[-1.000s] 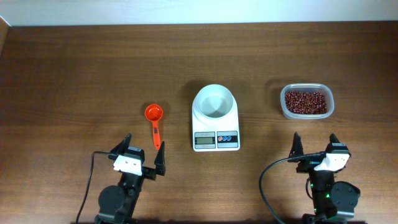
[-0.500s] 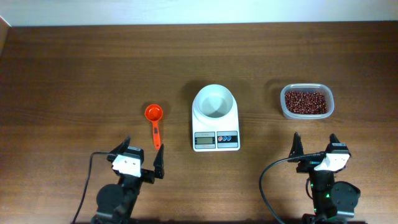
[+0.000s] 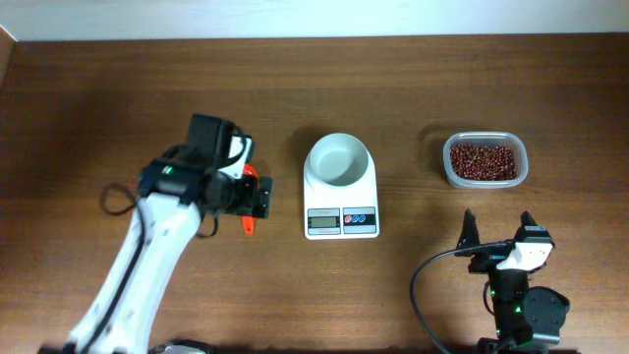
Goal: Scoop item into bowl and weigh 50g on scale
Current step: 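Move left gripper down over the red scoop handle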
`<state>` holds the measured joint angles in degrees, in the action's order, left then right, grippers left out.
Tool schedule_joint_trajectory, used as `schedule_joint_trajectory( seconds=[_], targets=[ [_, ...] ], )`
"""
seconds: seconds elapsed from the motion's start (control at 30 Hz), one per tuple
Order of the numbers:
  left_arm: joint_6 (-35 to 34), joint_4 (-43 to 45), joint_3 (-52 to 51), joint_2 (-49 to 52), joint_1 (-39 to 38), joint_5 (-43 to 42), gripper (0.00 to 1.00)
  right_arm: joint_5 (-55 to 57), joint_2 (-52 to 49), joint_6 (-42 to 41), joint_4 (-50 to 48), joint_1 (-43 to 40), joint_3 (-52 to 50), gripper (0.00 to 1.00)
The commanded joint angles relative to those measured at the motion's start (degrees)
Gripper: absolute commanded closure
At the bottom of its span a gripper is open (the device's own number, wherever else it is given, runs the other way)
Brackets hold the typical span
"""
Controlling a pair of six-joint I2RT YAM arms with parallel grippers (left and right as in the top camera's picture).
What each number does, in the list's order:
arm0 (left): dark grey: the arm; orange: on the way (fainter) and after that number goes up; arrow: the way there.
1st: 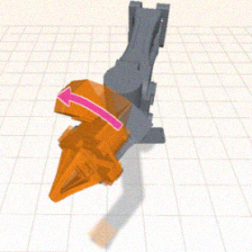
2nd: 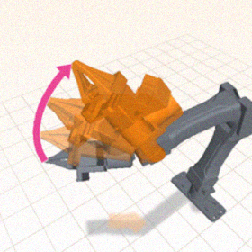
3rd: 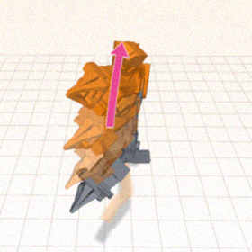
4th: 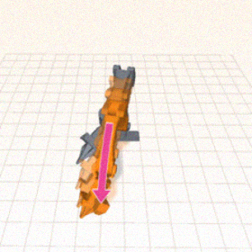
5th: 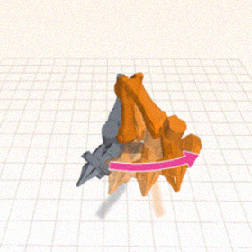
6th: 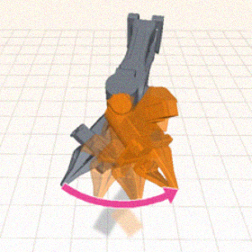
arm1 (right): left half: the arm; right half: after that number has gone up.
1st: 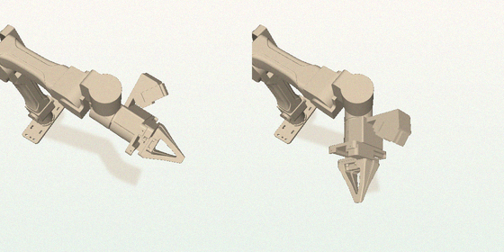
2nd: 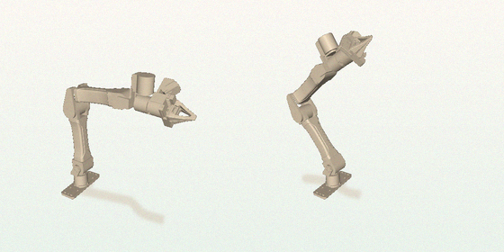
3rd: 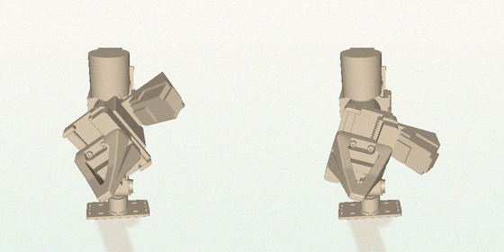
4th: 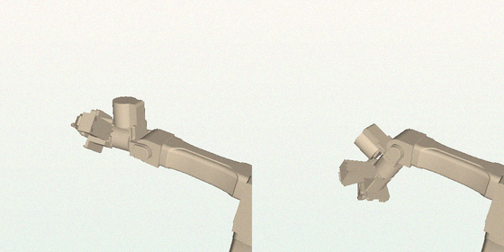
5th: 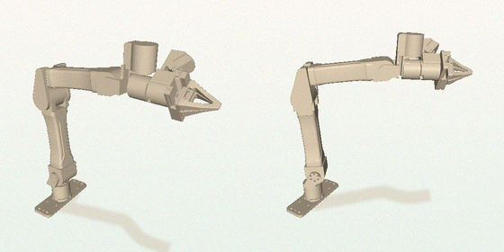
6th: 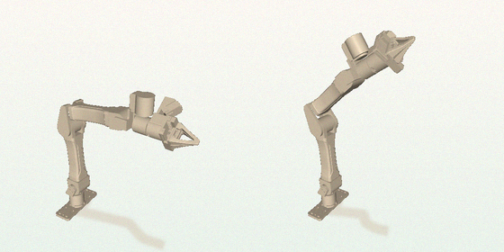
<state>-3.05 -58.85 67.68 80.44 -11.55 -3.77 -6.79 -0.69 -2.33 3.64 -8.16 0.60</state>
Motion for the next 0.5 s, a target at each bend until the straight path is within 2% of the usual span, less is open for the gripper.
schedule_joint_trajectory(
  seconds=[0.0,0.03,0.13,0.17,0.2,0.3,0.33,0.37,0.4,0.47],
  targets=[
    [-0.8,0.0,0.5,8.4,0.1,-2.9,0.59,-0.1,0.3,0.2,0.3,0.0,-0.3,0.01],
    [-0.8,0.0,0.5,12.8,0.1,-2.9,1.00,-0.1,0.3,0.2,0.3,0.0,-0.3,0.01],
    [-3.8,0.2,0.5,19.3,0.1,-2.4,1.00,-0.1,0.3,0.2,0.3,0.0,-0.3,0.01],
    [-5.4,1.9,0.5,19.9,0.2,-1.4,0.86,-0.1,0.3,0.2,0.3,0.0,-0.3,0.01],
    [-8.0,3.1,0.8,19.9,0.5,1.2,0.55,-0.1,0.3,0.2,0.3,0.0,-0.3,0.01],
    [-8.0,2.9,3.2,19.5,1.8,1.5,0.53,-0.1,0.3,0.2,0.3,0.0,-0.3,0.01],
    [-8.1,3.1,3.9,19.4,2.0,2.1,0.50,-0.1,0.3,0.2,0.3,0.0,-0.3,0.01],
    [-8.0,3.8,4.0,19.4,2.0,2.3,0.18,-0.1,0.3,0.2,0.3,0.0,-0.3,0.01],
    [-8.0,4.1,4.0,19.5,2.0,2.3,0.01,-0.1,0.3,0.2,0.3,0.0,-0.3,0.01],
    [-8.0,4.1,4.0,19.6,2.0,2.7,0.01,-0.1,0.3,0.2,0.3,0.0,-0.3,0.01]
  ],
)
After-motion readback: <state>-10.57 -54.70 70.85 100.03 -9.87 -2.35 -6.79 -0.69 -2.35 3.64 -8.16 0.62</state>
